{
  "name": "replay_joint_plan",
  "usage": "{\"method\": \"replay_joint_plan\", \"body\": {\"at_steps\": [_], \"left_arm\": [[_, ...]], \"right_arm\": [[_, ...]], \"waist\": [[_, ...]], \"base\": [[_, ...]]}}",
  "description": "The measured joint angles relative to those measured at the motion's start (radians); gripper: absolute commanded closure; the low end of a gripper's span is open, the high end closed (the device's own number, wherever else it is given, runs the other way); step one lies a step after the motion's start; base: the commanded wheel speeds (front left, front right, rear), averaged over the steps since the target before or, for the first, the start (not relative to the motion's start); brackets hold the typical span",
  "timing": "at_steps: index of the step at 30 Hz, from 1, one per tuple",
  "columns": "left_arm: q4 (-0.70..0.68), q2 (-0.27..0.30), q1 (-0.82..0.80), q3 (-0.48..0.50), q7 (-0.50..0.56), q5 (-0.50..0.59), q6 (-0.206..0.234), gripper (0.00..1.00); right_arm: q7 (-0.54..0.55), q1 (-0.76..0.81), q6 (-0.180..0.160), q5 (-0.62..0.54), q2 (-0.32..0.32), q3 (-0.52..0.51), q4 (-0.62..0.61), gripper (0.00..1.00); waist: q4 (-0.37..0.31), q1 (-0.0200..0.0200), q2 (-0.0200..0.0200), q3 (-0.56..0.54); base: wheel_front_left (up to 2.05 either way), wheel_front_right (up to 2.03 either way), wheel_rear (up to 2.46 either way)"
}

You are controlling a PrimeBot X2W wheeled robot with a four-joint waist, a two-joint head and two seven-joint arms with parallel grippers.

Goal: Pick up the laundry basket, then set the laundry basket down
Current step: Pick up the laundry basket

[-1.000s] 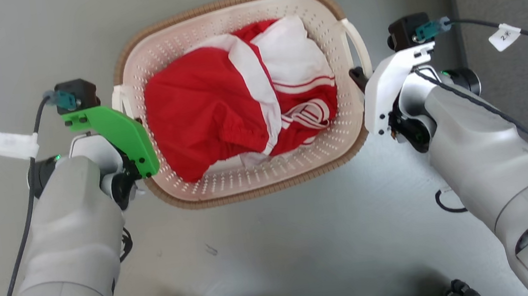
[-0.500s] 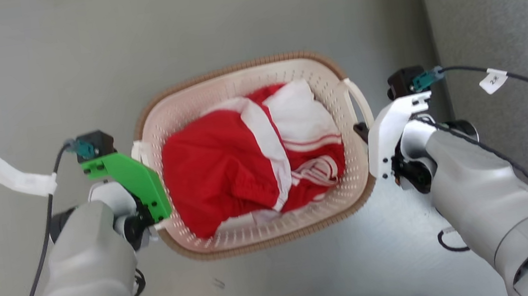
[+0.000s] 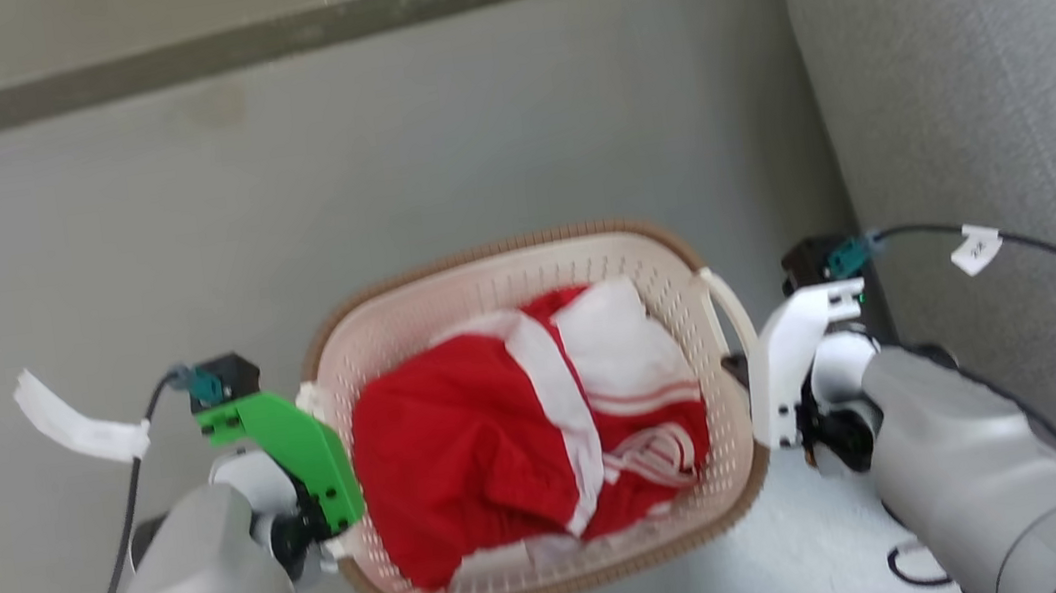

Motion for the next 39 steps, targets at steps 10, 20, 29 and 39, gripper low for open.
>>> {"method": "replay_joint_plan", "body": {"at_steps": [10,20,29,39], "left_arm": [[0.004,-0.001,0.075,-0.014,0.026,-0.018,0.0,1.0],[0.006,-0.002,0.146,-0.028,0.045,-0.027,0.0,1.0],[0.007,-0.002,0.221,-0.034,0.065,-0.052,0.0,1.0],[0.006,-0.002,0.253,-0.046,0.079,-0.08,0.001,1.0]], "right_arm": [[0.029,0.088,0.0,0.037,0.004,0.014,0.0,1.0],[0.057,0.165,0.002,0.063,0.007,0.027,0.0,1.0],[0.078,0.233,0.003,0.079,0.009,0.039,0.0,1.0],[0.09,0.263,0.003,0.103,0.01,0.041,0.005,1.0]], "waist": [[-0.006,0.0,0.0,-0.114],[-0.014,0.0,0.0,-0.227],[-0.021,0.0,0.0,-0.316],[-0.017,0.0,0.0,-0.363]], "base": [[0.0,0.0,0.0],[0.0,0.0,0.0],[0.0,0.0,0.0],[0.0,0.0,0.0]]}}
